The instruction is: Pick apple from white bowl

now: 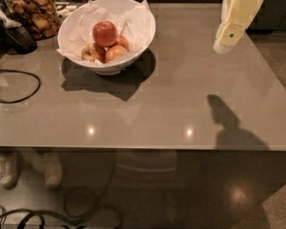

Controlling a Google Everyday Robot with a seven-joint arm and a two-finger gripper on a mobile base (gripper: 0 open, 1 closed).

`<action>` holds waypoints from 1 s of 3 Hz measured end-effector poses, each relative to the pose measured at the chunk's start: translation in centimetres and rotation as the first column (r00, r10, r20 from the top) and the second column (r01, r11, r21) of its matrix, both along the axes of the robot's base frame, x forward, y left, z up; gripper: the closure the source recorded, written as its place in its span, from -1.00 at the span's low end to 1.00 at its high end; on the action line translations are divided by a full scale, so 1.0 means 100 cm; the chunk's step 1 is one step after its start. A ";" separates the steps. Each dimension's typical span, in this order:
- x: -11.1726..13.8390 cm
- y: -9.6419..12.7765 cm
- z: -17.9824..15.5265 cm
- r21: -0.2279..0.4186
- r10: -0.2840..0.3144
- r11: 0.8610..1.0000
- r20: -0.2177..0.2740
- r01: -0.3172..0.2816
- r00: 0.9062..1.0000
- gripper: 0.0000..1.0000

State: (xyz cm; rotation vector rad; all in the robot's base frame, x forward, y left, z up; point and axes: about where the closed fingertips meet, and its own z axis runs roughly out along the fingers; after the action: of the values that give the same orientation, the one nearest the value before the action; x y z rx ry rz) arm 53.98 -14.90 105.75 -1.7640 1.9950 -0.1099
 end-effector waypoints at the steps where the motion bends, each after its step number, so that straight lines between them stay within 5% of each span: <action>1: 0.019 -0.007 -0.007 0.131 -0.027 0.991 0.003 0.026 1.000 -1.00; 2: 0.042 0.012 -0.012 0.258 0.011 0.966 -0.022 -0.005 1.000 -1.00; 3: 0.066 0.043 -0.018 0.296 0.092 0.952 -0.042 -0.076 0.995 -1.00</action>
Offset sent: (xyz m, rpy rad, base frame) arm 0.0706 0.0376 -0.0085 0.4127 0.0689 0.0685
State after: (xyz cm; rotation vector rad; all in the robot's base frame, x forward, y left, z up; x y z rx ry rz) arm 60.58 -10.60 103.97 -1.6695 1.8579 0.2554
